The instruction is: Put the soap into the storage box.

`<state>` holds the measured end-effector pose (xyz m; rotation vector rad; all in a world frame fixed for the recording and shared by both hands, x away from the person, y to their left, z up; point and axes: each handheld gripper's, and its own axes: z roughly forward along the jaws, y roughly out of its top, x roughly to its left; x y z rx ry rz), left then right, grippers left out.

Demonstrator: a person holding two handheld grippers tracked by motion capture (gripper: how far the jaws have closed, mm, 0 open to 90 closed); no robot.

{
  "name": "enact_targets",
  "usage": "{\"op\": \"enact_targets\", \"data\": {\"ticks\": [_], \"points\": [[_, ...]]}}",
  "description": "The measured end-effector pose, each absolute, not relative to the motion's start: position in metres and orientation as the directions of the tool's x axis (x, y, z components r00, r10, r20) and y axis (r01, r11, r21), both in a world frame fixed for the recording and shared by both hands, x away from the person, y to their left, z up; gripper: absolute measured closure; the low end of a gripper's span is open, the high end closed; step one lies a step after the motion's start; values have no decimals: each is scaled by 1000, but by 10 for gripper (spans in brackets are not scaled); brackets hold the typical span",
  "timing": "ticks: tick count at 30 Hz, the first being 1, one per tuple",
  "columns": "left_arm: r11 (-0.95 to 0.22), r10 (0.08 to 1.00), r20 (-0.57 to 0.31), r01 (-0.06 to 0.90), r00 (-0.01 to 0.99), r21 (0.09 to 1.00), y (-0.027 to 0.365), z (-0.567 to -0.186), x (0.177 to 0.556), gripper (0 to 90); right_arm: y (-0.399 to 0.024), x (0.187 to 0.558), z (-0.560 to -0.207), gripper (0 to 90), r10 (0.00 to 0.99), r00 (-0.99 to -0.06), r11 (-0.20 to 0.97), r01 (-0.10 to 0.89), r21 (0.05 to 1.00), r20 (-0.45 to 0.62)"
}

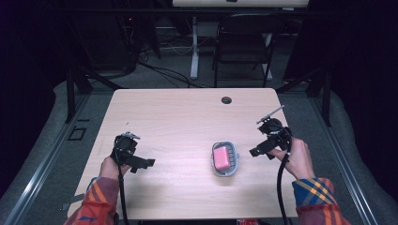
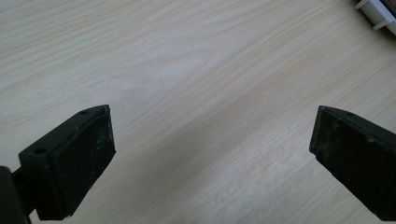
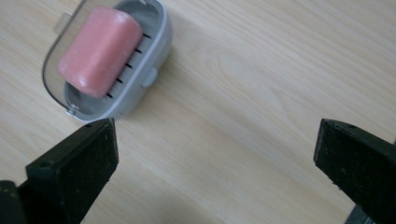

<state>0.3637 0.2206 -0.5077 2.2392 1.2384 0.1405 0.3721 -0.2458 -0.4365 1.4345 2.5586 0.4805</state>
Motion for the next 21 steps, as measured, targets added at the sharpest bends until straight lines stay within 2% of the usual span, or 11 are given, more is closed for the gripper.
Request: {"op": "enact_targets", "data": {"ticks": [7, 14, 16, 21], "points": [[-408, 806, -175, 746, 565, 526, 221, -508, 364, 0, -277, 356, -455, 0, 881, -472, 434, 824, 364, 17], [-414, 806, -171, 745, 567, 523, 220, -508, 364, 0, -295, 340, -484, 7, 885, -464, 420, 826, 376, 32], [-415, 804, -172, 745, 569, 523, 220, -508, 364, 0, -301, 337, -494, 14, 890, -456, 419, 841, 342, 30], [-416, 803, -172, 744, 571, 523, 220, -508, 364, 0, -303, 336, -505, 15, 881, -472, 436, 833, 341, 27]]}}
